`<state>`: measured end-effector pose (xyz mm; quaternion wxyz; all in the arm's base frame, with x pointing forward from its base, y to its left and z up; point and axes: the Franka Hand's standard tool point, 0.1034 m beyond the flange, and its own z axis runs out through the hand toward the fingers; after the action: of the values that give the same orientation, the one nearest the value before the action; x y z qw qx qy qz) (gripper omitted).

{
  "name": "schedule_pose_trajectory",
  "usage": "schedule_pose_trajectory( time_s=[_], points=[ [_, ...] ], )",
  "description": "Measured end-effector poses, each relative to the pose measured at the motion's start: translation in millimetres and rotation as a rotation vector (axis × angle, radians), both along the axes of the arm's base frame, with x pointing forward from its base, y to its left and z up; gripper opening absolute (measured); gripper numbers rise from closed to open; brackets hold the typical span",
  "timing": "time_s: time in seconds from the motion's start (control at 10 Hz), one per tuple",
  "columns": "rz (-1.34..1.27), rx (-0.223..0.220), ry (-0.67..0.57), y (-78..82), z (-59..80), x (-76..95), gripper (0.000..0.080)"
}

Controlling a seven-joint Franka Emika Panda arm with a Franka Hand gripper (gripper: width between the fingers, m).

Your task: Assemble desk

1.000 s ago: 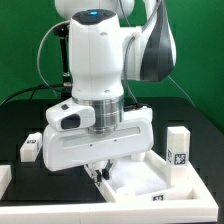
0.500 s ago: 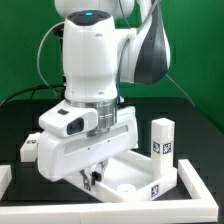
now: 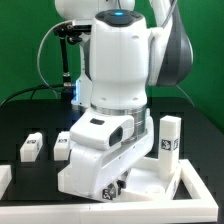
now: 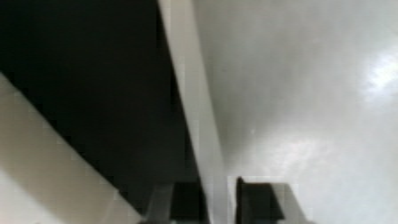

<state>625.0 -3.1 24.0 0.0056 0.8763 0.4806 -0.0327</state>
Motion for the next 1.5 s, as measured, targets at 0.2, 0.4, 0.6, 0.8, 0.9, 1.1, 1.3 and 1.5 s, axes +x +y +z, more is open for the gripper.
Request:
schedule_pose_trajectory(
  time_s=[0.2,0.4,0.6,0.8,0.9,1.1,1.3,1.5],
  points=[
    [-0.010,0.000,0.001,-2.0,-0.7,-0.7,0.0069],
    [0.001,-0.001,-0.007,-1.1,-0.7,0.5,0.0067],
    [0.105,-0.001,-0.090,14.7,1.8,10.9,0.0067],
    [0.219,0.006,-0.132,28.1,4.1,19.6,0.0067],
    [0.207,-0.006,-0.137,30.5,5.5,20.6,0.0067],
    [0.213,-0.014,-0.127,25.4,2.5,18.1,0.0071],
    [0.211,-0.014,-0.126,24.4,1.6,17.6,0.0071],
    [0.247,-0.007,-0.139,30.7,3.5,19.8,0.0071]
  ],
)
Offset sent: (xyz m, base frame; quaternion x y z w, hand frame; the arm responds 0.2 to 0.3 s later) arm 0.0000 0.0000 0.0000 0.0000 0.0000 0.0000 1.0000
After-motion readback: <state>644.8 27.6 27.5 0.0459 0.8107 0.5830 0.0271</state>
